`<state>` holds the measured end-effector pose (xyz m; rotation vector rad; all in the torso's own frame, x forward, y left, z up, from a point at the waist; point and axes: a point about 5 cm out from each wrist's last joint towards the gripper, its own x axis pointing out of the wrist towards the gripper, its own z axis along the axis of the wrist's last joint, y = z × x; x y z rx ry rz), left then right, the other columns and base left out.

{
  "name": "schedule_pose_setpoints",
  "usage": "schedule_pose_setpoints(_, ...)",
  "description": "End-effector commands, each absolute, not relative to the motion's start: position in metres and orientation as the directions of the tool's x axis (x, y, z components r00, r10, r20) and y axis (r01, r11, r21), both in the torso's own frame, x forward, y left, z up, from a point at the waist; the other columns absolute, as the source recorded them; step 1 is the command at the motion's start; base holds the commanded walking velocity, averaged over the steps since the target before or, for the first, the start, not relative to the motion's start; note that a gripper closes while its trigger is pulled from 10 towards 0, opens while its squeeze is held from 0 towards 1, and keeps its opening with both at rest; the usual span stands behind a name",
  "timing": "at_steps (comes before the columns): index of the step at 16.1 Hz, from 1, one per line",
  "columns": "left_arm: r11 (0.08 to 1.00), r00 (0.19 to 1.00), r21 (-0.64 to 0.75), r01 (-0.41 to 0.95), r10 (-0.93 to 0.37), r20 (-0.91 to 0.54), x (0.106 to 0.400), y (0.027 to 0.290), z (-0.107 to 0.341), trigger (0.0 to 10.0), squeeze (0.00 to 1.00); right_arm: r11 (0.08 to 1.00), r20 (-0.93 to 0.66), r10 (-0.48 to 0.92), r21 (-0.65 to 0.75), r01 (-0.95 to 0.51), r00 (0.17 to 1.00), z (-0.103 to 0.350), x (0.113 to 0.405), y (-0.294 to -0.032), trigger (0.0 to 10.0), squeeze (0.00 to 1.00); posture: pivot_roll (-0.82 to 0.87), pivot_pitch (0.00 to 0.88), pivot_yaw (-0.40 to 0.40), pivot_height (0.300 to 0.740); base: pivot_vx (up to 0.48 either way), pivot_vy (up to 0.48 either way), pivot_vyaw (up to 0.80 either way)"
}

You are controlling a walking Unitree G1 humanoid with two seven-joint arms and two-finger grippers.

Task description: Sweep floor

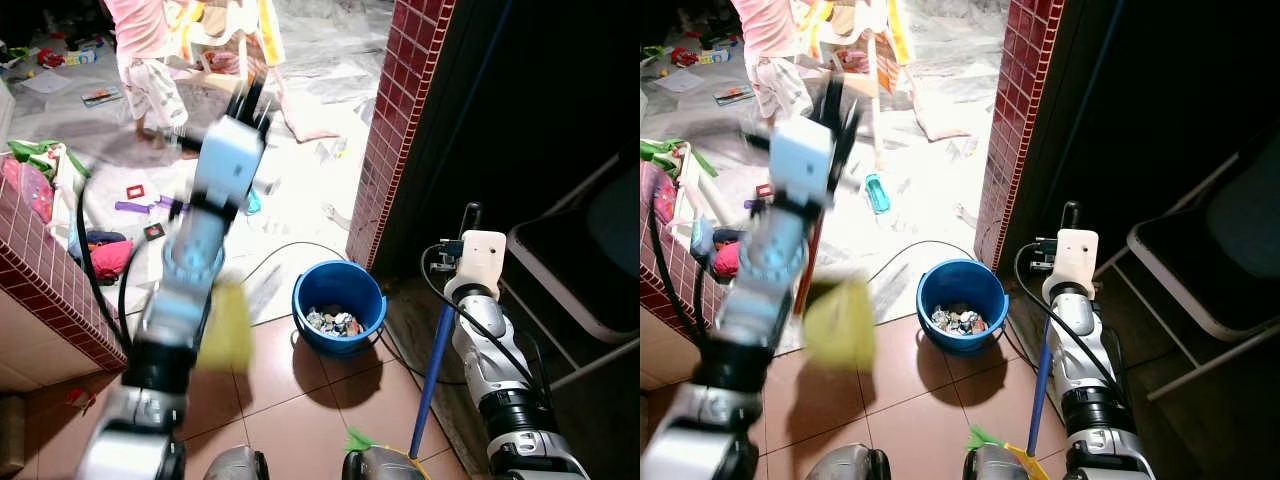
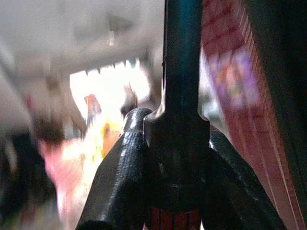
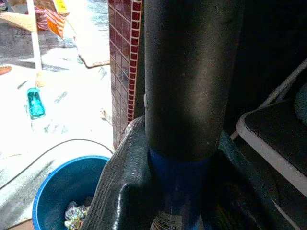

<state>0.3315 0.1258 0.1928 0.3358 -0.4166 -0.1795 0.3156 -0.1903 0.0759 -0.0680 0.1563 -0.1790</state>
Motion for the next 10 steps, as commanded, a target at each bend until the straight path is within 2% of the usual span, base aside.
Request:
schedule_pose_setpoints(1,0.953,0.92,0.289,0.088,-0.189,0.342,0.333,0.128,0.187,10.0,0.0,0.986,-0.058,-0.162,-0.052,0.159,0.985,0.094,0.323,-0.187,10.0,0.0,-0.09,0.04,-0.03,0.74,0.0,0.0,0.0)
schedule_pose_setpoints(4,0.98,0.958,0.173,0.096,-0.138,0.252,0.331,0.131,0.158,10.0,0.0,0.994,-0.017,-0.11,-0.014,0.11,0.994,0.101,0.327,-0.176,10.0,0.0,-0.09,0.043,-0.033,0.74,0.0,0.0,0.0)
schedule_pose_setpoints(5,0.988,0.97,0.13,0.079,-0.106,0.218,0.33,0.133,0.148,10.0,0.0,0.996,-0.002,-0.061,0.062,0.061,0.998,0.104,0.328,-0.167,10.0,0.0,-0.09,0.045,-0.033,0.74,0.0,0.0,0.0)
schedule_pose_setpoints(7,0.987,0.986,0.15,0.056,-0.078,0.148,0.326,0.136,0.13,10.0,0.0,0.995,0.066,0.057,0.077,-0.062,0.996,0.117,0.33,-0.143,10.0,0.0,-0.09,0.049,-0.033,0.74,0.0,0.0,0.76)
schedule_pose_setpoints(10,0.989,0.997,0.146,0.021,-0.032,0.072,0.326,0.132,0.117,10.0,0.0,0.993,0.143,0.087,0.061,-0.097,0.986,0.134,0.334,-0.133,10.0,0.0,-0.08,0.044,-0.036,0.74,0.0,0.0,0.76)
